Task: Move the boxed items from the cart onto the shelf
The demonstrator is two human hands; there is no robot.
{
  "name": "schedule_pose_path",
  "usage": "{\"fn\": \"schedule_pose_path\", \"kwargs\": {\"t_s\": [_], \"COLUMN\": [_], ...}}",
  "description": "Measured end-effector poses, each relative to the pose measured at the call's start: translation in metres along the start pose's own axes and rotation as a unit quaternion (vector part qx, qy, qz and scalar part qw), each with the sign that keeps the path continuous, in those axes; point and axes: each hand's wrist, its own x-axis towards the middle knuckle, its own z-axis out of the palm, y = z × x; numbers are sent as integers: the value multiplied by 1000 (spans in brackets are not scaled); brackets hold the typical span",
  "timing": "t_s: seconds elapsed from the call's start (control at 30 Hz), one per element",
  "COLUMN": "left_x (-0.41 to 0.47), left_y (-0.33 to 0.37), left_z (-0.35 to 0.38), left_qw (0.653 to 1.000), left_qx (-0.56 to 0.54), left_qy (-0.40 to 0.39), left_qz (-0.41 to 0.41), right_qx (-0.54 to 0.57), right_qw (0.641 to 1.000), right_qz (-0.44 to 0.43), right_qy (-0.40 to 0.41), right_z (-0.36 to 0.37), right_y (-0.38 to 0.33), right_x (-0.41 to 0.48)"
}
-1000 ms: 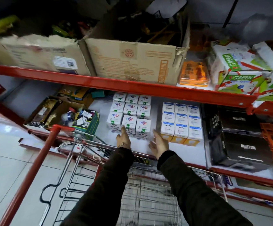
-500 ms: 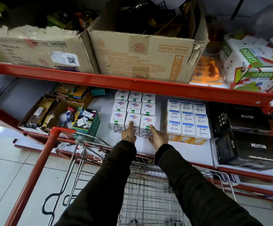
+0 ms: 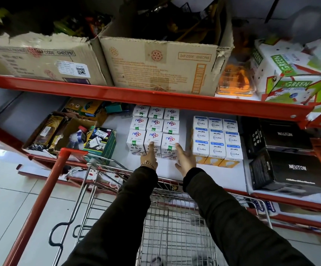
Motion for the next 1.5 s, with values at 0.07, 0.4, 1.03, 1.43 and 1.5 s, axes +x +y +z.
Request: {"fn": "schedule_pose_path", "kwargs": {"t_s": [0.07, 0.4, 1.03, 1.43, 1.5], "left_x": [-13, -96, -200, -204, -209], "left_y": [-7, -67, -162, -152, -148], "left_z": [2, 69, 278, 280, 273], "left_qw": [1000, 998, 963, 953, 950], "left_qx": [-10, 4, 181, 222, 218], "left_qy": [7, -10, -163, -148, -128], "left_qz": [1, 68, 117, 145, 184], "right_qx": [4, -85, -66, -90, -74], "right_qw": [1000, 965, 959, 972, 962], "right_qz": [-5, -213, -101, -91, -127], "right_qy": [4, 130, 257, 198, 231], "right_z": [-11, -124, -393, -405, -410], "right_y": [1, 2, -48, -60, -66], "right_x": [-11, -71, -45, -49, -62]}}
